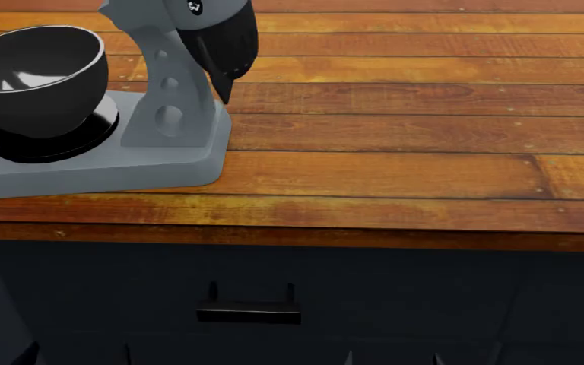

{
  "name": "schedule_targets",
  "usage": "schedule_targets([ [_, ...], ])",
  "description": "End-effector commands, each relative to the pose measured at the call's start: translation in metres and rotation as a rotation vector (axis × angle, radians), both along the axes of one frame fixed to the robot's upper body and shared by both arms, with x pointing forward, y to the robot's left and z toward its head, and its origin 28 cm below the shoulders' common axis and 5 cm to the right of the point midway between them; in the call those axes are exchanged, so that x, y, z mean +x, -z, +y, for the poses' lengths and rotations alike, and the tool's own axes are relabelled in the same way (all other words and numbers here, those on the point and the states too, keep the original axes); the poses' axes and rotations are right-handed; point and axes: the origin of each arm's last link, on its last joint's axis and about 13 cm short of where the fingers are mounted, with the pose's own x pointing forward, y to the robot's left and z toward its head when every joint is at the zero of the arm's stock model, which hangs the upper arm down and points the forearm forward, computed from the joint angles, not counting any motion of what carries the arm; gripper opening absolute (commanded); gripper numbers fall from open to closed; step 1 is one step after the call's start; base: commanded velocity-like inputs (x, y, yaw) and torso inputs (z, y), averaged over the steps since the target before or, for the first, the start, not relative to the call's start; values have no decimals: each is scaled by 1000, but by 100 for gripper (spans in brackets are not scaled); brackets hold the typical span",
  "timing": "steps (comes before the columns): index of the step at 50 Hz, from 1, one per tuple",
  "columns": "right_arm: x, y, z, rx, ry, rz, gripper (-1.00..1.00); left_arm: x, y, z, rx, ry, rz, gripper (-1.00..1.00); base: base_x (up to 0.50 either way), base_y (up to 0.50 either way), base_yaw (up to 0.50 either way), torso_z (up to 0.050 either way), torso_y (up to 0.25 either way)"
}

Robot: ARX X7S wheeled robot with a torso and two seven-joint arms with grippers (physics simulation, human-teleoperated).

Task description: Close the stand mixer head.

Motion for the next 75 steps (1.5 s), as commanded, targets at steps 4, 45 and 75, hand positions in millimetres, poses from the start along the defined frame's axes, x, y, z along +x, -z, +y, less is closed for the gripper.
schedule_targets([
  [4, -6, -1, -2, -7, 9, 0, 100, 0, 4, 0, -3, -5, 19, 100, 0, 0, 0, 0, 0],
  [45, -6, -145, -25, -112, 74, -271, 100, -5, -108, 18, 19, -42, -112, 100, 0, 0, 0, 0, 0],
  [75, -23, -216, -35, -188, 100, -312, 100, -15, -192, 29, 129, 85, -163, 100, 0, 0, 0, 5, 3],
])
